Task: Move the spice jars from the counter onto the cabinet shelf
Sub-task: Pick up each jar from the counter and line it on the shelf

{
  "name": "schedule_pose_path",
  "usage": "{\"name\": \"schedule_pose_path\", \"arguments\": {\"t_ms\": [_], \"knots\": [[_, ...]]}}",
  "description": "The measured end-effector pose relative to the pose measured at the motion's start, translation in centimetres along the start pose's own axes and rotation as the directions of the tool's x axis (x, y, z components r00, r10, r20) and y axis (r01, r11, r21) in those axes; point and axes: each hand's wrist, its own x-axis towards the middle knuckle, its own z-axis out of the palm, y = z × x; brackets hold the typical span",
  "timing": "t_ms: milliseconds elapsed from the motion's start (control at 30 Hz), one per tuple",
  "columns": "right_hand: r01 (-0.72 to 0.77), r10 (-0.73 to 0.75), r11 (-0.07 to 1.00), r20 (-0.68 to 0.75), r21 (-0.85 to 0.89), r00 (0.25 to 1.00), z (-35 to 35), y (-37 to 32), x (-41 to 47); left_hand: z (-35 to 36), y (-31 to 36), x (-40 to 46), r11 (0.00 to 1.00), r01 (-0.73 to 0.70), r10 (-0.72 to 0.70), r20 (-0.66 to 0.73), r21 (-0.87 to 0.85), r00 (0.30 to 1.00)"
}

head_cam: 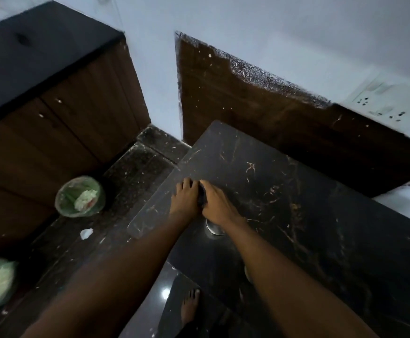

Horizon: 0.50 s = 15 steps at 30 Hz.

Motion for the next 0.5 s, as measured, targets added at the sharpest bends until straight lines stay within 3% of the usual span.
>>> {"name": "schedule_pose_path", "arguments": {"t_ms": [300, 433, 500], "knots": [[0.023, -0.024, 0.999, -0.042, -0.035, 0.999, -5.2, -0.2, -0.3, -5.6, 3.9, 0.9, 0.991, -0.113, 0.113, 0.002, -0.066, 0.994], [0.154, -0.158, 0.985, -0.044, -0.082, 0.986, -11.4, -1.0, -2.0, -10.6, 7.8, 1.1, 0.953, -0.258, 0.237, -0.135, -0.161, 0.962], [0.148, -0.156, 0.986, -0.122, -0.075, 0.98, -14.9, -2.4, -3.0, -13.0, 10.3, 0.7, 0.918, -0.348, 0.299, -0.247, -0.189, 0.922]]}}
